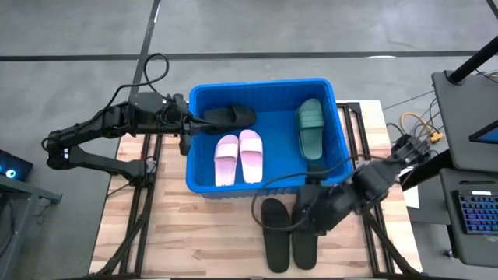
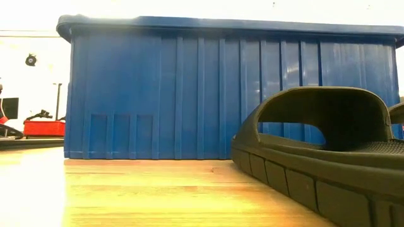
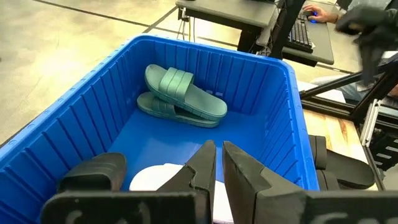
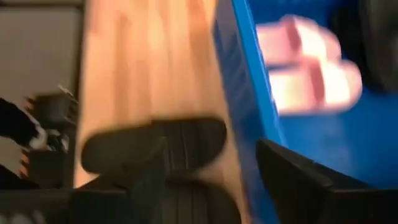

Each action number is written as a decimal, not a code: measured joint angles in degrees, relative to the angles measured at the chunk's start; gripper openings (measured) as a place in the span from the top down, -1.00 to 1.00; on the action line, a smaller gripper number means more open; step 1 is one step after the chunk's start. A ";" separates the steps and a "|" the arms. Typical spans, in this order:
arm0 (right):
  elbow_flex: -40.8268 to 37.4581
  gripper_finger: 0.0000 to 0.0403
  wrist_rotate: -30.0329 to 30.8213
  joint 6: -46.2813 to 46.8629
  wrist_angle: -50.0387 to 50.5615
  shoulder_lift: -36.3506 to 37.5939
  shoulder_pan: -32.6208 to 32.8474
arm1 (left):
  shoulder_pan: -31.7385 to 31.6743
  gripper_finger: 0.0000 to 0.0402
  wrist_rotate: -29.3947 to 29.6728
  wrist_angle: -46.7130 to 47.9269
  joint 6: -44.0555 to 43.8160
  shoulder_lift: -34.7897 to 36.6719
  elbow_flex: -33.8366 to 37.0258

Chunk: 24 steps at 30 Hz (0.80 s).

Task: Pick and place slides into bin
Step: Put the black slide into the blue container

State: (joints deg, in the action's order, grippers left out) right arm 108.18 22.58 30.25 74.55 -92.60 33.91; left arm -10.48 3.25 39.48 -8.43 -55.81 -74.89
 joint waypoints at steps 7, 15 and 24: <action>0.17 -0.47 -5.59 16.87 15.77 -5.78 0.52 | 0.00 0.93 -0.01 -0.07 -0.09 -0.62 0.02; -3.41 -0.51 -10.12 17.63 14.19 -9.18 2.38 | 0.04 0.93 -0.01 0.02 -0.11 -1.45 0.02; -8.60 -0.39 -11.47 19.00 11.42 -11.27 5.06 | 0.04 0.93 -0.01 -1.54 0.20 -2.16 -0.07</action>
State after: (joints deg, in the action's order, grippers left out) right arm 99.58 11.10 49.25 85.96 -103.87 38.97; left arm -10.44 3.25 37.94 -8.23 -57.97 -74.96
